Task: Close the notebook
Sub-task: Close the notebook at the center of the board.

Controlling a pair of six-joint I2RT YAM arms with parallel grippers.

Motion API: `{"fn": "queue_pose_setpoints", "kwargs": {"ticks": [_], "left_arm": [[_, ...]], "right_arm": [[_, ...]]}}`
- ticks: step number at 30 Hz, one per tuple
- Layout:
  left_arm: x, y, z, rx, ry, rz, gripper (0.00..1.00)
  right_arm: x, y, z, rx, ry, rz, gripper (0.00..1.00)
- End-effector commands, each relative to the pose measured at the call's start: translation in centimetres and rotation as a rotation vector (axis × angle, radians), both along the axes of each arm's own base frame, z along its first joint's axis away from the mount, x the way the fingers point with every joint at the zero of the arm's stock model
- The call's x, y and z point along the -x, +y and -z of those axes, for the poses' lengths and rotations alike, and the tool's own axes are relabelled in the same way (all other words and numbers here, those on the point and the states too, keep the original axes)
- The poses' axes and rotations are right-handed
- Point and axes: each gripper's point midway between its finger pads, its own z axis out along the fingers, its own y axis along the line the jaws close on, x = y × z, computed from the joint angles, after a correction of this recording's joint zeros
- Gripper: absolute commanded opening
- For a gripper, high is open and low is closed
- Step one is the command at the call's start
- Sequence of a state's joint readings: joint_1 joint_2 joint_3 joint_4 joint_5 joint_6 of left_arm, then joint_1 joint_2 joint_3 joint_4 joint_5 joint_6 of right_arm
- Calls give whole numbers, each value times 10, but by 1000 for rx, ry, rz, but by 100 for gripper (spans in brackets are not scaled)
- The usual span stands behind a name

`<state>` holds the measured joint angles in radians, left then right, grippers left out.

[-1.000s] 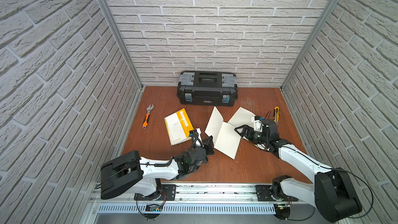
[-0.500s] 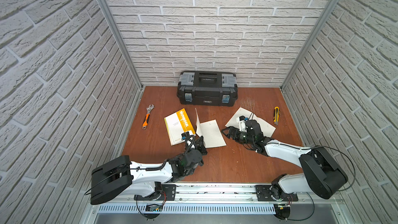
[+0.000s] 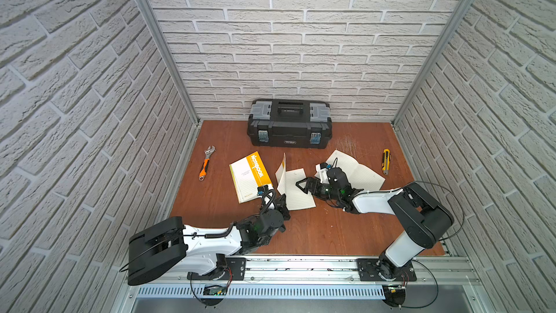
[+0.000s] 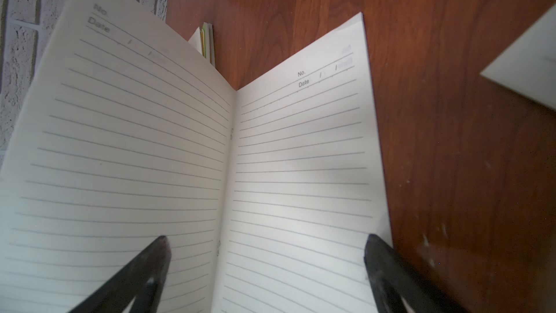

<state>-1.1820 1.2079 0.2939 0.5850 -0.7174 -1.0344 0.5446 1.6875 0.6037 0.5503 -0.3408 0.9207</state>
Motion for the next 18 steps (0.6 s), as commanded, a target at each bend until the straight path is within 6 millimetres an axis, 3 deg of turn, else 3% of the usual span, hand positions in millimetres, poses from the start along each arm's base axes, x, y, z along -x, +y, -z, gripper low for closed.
{"fn": "queue_pose_setpoints", "kwargs": {"ticks": [1,12,18], "left_arm": [[-1,7,3,-20,-2,-8,0],[-4,5,13,-44,36,41,0],[-6,-12,15,-49,57,165,34]], "right_arm": [[-5,7,-3,-46,-35,7,100],[2,10,16,-21,12,10,100],[4,8,19,-18,19,16,100]]}}
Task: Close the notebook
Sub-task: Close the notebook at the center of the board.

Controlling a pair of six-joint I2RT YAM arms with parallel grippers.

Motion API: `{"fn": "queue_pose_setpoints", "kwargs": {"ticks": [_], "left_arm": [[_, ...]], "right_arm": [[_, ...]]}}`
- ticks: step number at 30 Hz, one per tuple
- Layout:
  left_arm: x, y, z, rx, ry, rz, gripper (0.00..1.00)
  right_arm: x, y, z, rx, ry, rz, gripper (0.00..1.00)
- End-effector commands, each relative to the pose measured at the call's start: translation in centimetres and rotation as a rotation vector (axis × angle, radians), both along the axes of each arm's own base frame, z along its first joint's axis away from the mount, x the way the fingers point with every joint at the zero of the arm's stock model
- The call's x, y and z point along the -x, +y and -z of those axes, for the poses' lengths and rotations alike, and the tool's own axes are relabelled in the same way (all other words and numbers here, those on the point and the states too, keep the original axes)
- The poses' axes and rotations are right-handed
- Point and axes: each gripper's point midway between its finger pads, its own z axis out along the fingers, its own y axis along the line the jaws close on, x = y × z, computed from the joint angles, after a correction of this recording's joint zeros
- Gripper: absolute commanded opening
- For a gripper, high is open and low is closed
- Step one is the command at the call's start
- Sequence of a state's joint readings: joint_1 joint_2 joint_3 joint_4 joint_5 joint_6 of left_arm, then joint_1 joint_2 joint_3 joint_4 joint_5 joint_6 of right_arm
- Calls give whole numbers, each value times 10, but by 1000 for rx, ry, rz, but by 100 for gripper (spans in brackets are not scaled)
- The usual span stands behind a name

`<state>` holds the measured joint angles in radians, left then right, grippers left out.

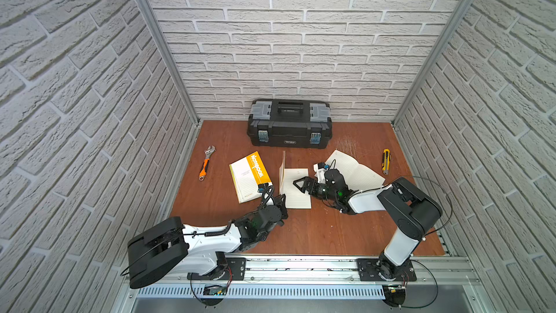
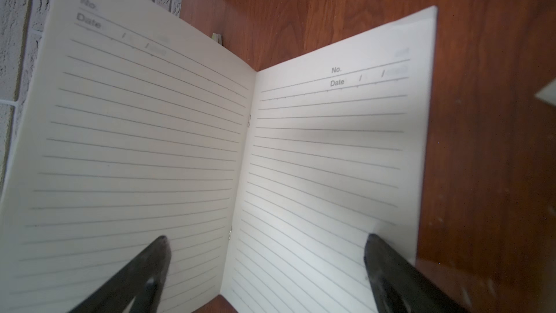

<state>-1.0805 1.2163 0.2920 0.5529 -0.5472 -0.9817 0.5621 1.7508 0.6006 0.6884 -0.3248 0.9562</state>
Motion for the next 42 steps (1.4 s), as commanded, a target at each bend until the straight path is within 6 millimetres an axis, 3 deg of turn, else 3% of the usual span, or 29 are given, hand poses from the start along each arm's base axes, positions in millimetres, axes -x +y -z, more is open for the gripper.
{"fn": "queue_pose_setpoints", "kwargs": {"ticks": [1,5,16,26,37,42], "left_arm": [[3,-18,-2,13,1,123,38],[7,-38,-8,31,-5,268,45],[16,-73,-9,80,-25,479,45],[15,-78,12,115,17,524,41],[12,-70,12,99,22,501,40],[8,-70,15,106,33,498,40]], "right_arm": [[13,-2,20,28,60,0,100],[12,-2,20,26,60,2,100],[12,-5,20,23,53,21,100],[10,-6,13,14,42,33,100],[-2,-13,-51,92,-82,21,100],[-5,-11,-69,80,-116,17,100]]}}
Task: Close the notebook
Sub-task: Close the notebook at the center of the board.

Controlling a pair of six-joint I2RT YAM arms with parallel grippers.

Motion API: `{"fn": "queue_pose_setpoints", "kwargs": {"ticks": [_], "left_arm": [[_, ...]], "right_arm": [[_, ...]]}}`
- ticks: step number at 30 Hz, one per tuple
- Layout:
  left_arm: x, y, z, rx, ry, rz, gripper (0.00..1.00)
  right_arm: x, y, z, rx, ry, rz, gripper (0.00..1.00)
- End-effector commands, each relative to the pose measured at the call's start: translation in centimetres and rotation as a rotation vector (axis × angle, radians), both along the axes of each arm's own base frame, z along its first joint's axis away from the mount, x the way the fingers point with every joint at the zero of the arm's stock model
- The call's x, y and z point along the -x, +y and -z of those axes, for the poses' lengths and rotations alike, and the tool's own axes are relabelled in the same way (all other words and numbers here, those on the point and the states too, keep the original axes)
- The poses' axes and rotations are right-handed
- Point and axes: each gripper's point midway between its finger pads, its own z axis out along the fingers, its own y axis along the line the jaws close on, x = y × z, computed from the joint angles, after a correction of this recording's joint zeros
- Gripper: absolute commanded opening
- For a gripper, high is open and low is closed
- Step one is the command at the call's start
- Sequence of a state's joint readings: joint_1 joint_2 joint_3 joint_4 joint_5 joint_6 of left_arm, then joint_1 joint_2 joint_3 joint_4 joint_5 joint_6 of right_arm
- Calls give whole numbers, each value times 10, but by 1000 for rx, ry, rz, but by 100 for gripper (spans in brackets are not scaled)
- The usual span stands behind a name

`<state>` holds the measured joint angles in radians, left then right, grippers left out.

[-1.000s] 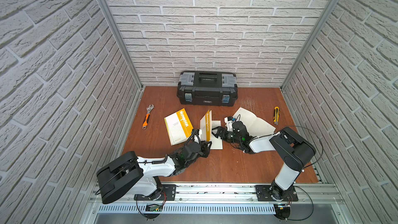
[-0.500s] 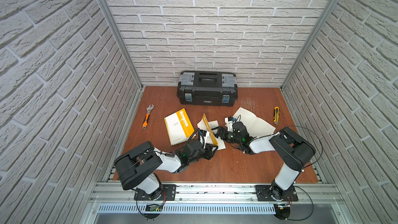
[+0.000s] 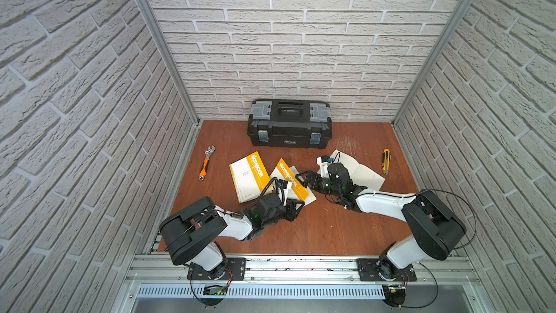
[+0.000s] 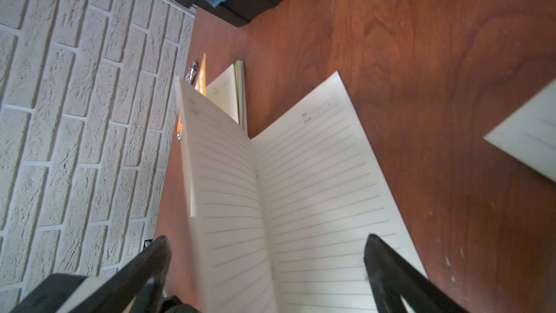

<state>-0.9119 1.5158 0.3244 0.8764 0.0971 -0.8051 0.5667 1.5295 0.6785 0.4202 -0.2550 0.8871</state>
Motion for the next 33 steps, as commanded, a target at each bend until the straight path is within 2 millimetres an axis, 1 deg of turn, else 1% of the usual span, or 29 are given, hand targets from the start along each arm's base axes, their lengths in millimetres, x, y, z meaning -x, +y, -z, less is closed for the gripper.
{"fn": "queue_pose_setpoints", "kwargs": {"ticks": [1,10,12,14,17,20,24,28,31,33], "left_arm": [[-5,-2,-12,46,-37,5,40],[-13,-5,-7,40,-14,2,39],[-15,-6,-6,34,-10,0,39],[-17,-5,-4,22,1,-12,38],[-23,2,3,-19,32,-63,38],[-27,8,7,-35,45,-97,38],[-30,10,11,-48,66,-114,38],[-35,9,16,-58,90,-125,38],[-39,11,22,-65,116,-142,38],[-43,15,29,-86,149,-170,38]], "right_arm": [[0,-3,-9,29,-31,-4,100],[-5,3,-25,1,-67,-19,100],[-7,9,-26,-12,-63,-37,100],[-8,15,-21,-19,-42,-58,100],[-11,22,-6,-49,-2,-67,100],[-13,28,3,-88,11,-70,100],[-12,29,7,-78,10,-74,100],[-14,22,-1,-38,-32,-61,100],[-15,19,-14,-24,-77,-53,100],[-16,20,-21,-31,-94,-60,100]]}}
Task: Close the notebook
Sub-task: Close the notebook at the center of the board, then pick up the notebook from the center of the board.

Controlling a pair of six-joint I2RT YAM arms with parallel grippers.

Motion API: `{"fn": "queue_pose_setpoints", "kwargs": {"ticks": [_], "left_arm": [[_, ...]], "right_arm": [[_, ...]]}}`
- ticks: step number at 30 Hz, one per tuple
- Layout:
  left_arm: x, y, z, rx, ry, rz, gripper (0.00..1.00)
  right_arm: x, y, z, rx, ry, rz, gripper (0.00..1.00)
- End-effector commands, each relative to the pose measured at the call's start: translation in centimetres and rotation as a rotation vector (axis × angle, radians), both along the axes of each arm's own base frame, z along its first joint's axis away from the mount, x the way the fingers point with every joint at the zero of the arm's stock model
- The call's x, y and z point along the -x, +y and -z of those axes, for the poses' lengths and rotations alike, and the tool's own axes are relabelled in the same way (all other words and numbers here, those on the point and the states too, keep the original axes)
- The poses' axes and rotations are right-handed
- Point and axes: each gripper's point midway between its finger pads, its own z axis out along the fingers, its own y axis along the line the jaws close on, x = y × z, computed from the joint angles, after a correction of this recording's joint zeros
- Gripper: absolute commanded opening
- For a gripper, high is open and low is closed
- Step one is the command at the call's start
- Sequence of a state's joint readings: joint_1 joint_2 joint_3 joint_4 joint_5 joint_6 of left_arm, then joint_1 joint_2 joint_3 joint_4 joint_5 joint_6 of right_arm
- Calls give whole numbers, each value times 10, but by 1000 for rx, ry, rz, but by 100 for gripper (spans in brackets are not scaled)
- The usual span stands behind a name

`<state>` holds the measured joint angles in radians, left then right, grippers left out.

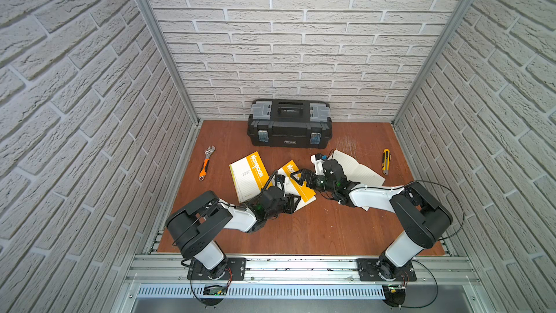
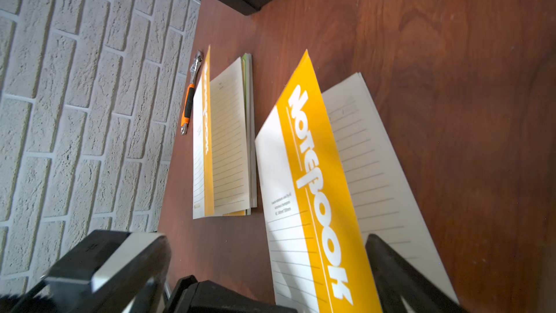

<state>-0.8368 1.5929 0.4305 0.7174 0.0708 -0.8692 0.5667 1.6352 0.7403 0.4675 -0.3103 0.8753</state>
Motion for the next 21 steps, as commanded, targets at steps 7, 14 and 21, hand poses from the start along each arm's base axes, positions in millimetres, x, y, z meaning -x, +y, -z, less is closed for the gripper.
{"fn": "queue_pose_setpoints", "kwargs": {"ticks": [7,14,21], "left_arm": [[-13,5,14,-50,74,-63,37],[-14,5,14,-51,77,-65,37],[-12,6,10,-42,74,-66,36]], "right_arm": [[-9,16,-29,-70,-88,-34,100],[-10,22,-19,-57,-68,-54,100],[-10,29,26,-89,19,-47,100]]}}
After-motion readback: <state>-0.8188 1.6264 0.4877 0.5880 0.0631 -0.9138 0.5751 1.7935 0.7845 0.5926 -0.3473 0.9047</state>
